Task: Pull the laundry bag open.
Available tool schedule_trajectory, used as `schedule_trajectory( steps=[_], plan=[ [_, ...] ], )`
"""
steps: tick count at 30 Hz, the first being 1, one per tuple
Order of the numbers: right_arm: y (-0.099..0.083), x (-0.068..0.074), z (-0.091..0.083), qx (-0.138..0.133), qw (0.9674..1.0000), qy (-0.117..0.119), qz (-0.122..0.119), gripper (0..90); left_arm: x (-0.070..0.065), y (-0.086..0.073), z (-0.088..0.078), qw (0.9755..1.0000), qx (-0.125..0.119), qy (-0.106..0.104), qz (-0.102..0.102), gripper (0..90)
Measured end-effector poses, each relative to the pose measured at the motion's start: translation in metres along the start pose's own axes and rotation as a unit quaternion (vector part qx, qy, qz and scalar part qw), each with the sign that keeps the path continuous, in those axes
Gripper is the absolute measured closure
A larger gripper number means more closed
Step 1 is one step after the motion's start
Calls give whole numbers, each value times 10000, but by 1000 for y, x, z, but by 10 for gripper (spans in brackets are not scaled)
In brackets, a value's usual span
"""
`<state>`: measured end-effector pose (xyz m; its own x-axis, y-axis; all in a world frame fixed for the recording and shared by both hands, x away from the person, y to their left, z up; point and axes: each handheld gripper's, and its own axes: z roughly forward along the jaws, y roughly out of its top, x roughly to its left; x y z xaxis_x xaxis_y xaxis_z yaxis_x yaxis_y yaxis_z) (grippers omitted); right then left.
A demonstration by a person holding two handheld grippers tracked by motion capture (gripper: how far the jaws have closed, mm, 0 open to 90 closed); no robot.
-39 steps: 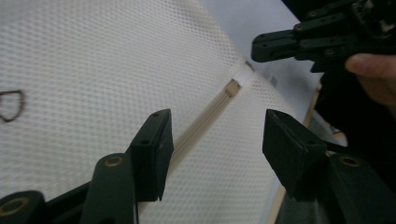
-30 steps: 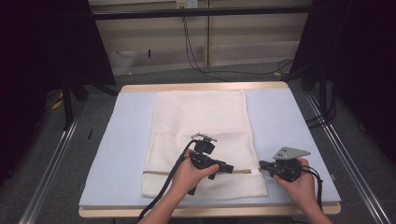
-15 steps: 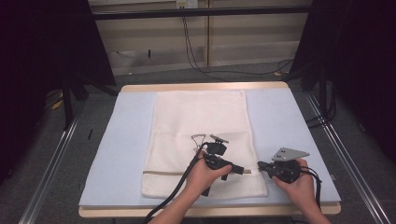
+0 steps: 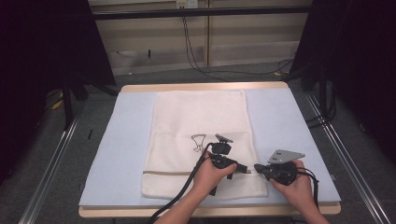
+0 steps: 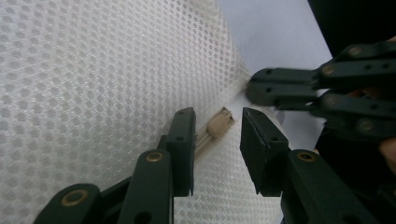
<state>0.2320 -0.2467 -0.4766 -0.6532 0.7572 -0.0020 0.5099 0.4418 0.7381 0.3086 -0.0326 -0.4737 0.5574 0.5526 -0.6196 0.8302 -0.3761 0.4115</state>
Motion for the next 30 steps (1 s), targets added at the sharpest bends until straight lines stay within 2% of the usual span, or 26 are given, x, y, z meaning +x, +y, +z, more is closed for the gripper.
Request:
schedule_trajectory(
  steps=[5,8,9,10,11,14,15,18,19,20,21,23,25,27,29,30],
  plan=[
    [0,2,5,59,10000,20,-61,900,-3,0,2,10000,-22,3,-32,679],
    [-1,2,4,48,10000,27,-27,900,-3,2,7,9991,31,-121,-413,700],
    [-1,2,4,42,10000,33,-15,900,-3,2,7,9992,118,-113,-362,700],
    [-1,2,5,41,10000,38,-14,900,-5,2,9,9993,80,-9,-371,709],
    [-1,2,5,44,10000,38,-16,900,-5,2,10,9991,107,-84,-398,716],
    [-1,1,5,34,10000,67,-10,900,-4,3,11,9992,132,-22,-382,766],
    [-1,1,5,27,10000,69,-9,900,-4,2,12,9989,115,-73,-446,770],
    [-1,1,5,28,10000,44,-1,900,-3,3,13,9992,150,-9,-373,826],
    [-1,1,5,26,10000,44,3,900,-3,3,13,9991,153,-73,-396,827],
    [-1,1,5,24,10000,47,9,900,-3,3,14,9989,92,-15,-450,830],
    [-1,1,5,25,10000,43,19,900,-3,3,13,9991,115,-18,-416,835],
    [-1,1,5,34,10000,39,2,900,-4,3,14,9990,61,-69,-440,850],
    [-1,1,5,35,10000,65,-8,900,-4,3,12,9987,112,-176,-472,872],
    [-1,2,5,40,10000,37,-22,900,-4,2,12,9990,96,-54,-434,873],
    [-1,1,5,25,10000,68,-10,900,-4,3,12,9990,105,-79,-430,873],
    [-1,1,5,24,10000,49,-11,900,-3,3,12,9986,111,-192,-475,870]
  ],
)
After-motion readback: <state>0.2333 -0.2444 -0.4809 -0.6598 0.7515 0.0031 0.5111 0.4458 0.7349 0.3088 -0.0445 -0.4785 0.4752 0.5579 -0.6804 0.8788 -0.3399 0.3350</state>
